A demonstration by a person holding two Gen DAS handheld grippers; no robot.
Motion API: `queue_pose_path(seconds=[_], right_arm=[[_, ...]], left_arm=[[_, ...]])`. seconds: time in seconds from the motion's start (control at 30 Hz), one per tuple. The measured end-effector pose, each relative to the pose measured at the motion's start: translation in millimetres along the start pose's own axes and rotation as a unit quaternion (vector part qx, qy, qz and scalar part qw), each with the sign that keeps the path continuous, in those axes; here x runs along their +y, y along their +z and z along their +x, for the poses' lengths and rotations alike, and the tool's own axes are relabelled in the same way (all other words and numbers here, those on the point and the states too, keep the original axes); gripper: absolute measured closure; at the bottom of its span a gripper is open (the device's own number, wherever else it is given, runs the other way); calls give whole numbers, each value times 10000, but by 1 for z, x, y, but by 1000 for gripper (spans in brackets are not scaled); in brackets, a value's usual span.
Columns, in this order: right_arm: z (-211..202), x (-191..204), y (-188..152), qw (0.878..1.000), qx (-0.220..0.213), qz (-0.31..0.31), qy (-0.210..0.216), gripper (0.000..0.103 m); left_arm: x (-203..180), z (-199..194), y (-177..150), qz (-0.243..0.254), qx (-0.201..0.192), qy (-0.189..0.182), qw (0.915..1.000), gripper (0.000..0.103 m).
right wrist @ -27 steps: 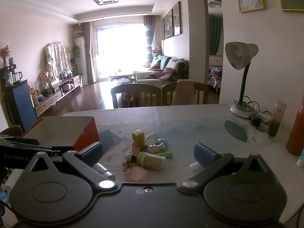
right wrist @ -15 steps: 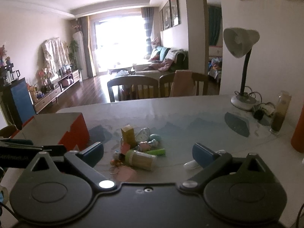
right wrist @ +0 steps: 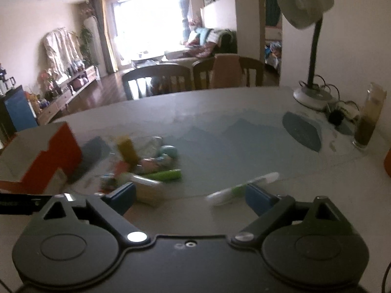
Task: Organize rigid objects
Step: 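Move the left tool to the clear purple-ball cylinder while the right tool reaches the white-green tube, then close the left tool on the cylinder while the right tool closes on the tube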
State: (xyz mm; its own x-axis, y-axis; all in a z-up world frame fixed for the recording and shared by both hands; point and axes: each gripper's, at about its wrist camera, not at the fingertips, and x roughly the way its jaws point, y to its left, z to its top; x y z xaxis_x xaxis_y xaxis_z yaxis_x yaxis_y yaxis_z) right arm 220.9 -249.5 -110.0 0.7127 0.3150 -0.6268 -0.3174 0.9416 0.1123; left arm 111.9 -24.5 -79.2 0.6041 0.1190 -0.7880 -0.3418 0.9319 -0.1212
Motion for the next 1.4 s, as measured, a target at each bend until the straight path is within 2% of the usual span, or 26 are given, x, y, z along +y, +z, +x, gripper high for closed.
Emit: queue_pose_path(seconds=[0.2, 0.4, 0.57, 0.7, 0.8, 0.9, 1.0, 1.1, 1.23, 1.27, 1.4], right_arm=[[33, -41, 6, 9991, 176, 94, -373, 9], [72, -68, 13, 9963, 428, 273, -700, 11], [100, -80, 18, 9938, 700, 501, -703, 22], [115, -84, 18, 9922, 868, 596, -666, 26], [124, -87, 19, 9907, 983, 642, -684, 29], [132, -88, 19, 9892, 1071, 635, -777, 33], [141, -90, 18, 9870, 1239, 665, -781, 37], [145, -93, 14, 9857, 1346, 683, -743, 42], [146, -91, 11, 9862, 1397, 548, -703, 46], [146, -90, 10, 9867, 1399, 495, -663, 47], [142, -86, 7, 9888, 1400, 217, -463, 63]], left_arm=[[2, 28, -1, -452, 176, 369, 9981, 0], [-5, 48, -2, -637, 285, 738, 9948, 1], [-3, 57, -2, -862, 320, 905, 9916, 1], [0, 63, 0, -1079, 376, 971, 9887, 14], [2, 66, 0, -1215, 411, 1018, 9865, 16], [4, 70, 1, -1341, 472, 1049, 9843, 25], [5, 75, 2, -1408, 506, 1097, 9826, 27], [6, 80, 2, -1434, 562, 1138, 9815, 35], [5, 85, 1, -1438, 593, 1134, 9813, 39], [5, 86, 1, -1431, 610, 1125, 9814, 44], [4, 91, -3, -1348, 663, 1143, 9820, 58]])
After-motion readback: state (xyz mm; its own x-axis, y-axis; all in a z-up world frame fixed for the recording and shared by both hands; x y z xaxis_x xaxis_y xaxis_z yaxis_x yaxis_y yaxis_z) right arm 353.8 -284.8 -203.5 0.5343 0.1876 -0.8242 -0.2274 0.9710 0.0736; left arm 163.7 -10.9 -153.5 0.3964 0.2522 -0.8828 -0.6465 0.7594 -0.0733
